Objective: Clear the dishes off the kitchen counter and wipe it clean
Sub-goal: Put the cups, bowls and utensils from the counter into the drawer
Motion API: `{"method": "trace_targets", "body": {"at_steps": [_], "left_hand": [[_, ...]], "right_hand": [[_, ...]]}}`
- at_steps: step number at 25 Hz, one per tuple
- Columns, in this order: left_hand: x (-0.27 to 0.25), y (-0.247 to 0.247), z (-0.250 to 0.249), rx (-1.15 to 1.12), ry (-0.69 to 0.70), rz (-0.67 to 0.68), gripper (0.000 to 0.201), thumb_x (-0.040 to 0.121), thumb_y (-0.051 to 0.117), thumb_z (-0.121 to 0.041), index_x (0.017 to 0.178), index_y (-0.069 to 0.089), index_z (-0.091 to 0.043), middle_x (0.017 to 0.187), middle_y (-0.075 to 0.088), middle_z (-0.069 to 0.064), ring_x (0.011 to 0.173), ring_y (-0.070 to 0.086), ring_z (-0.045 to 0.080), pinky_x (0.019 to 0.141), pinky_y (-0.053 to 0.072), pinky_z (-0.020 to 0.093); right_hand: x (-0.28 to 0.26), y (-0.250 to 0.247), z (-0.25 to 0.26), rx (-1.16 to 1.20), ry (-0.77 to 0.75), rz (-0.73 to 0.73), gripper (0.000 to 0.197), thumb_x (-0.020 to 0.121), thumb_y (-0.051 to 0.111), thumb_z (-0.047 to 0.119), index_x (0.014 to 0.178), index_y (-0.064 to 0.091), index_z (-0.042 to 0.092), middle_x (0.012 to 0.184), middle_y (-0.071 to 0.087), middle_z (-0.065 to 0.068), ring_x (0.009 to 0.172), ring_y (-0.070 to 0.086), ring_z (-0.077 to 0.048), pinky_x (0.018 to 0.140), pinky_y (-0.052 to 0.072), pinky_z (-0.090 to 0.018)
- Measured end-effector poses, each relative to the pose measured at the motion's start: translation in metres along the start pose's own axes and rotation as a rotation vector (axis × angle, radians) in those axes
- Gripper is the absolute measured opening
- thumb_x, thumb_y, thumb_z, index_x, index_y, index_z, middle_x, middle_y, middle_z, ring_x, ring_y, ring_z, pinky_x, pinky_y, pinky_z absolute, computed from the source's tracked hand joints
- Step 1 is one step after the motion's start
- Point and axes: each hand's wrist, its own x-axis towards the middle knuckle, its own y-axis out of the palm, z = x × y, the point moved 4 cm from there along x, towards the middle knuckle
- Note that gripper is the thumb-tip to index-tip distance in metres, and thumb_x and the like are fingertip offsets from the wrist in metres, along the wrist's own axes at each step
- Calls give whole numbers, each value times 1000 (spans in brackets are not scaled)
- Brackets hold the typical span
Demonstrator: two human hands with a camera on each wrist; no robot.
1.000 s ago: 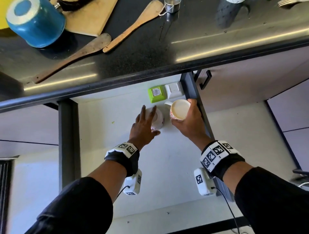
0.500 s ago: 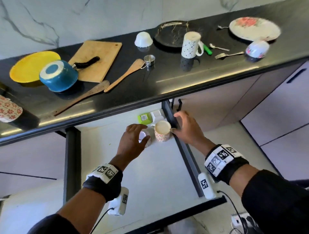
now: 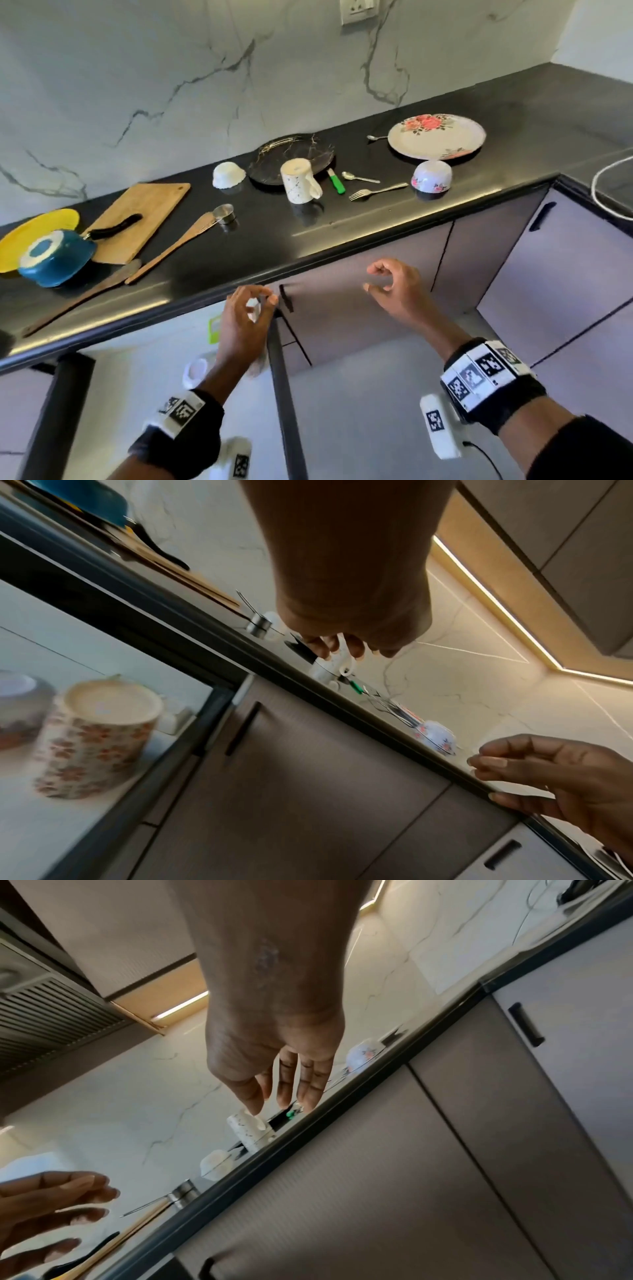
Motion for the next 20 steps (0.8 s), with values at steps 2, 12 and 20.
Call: {"method": "trace_targets", "body": {"at_steps": [2, 12, 20], "left_hand": [[8, 52, -31, -31, -70, 44, 10, 88, 71, -25, 87, 64, -32, 91, 68, -10, 86, 65, 12, 77, 56, 34], [93, 163, -94, -62, -78, 158, 4, 89, 68, -33, 90, 66, -30, 90, 66, -13, 88, 62, 5, 80, 56, 34], [162, 197, -74, -1, -84, 281, 13, 90, 65, -39, 99, 69, -30, 86, 66, -16, 78, 60, 1, 70, 52, 24]], "right_hand": [[0, -41, -41, -16, 67, 13, 22, 75, 82, 18, 93, 68, 15, 89, 68, 4, 84, 65, -17, 78, 53, -30], [148, -77, -88, -206, 15, 194, 11, 78, 74, 18, 81, 65, 24, 86, 66, 7, 83, 62, -13, 72, 54, -32], [270, -12, -124, -509, 122, 432, 34, 91, 61, 30, 122, 58, 18, 128, 43, -13, 119, 47, -35, 103, 37, -44]]}}
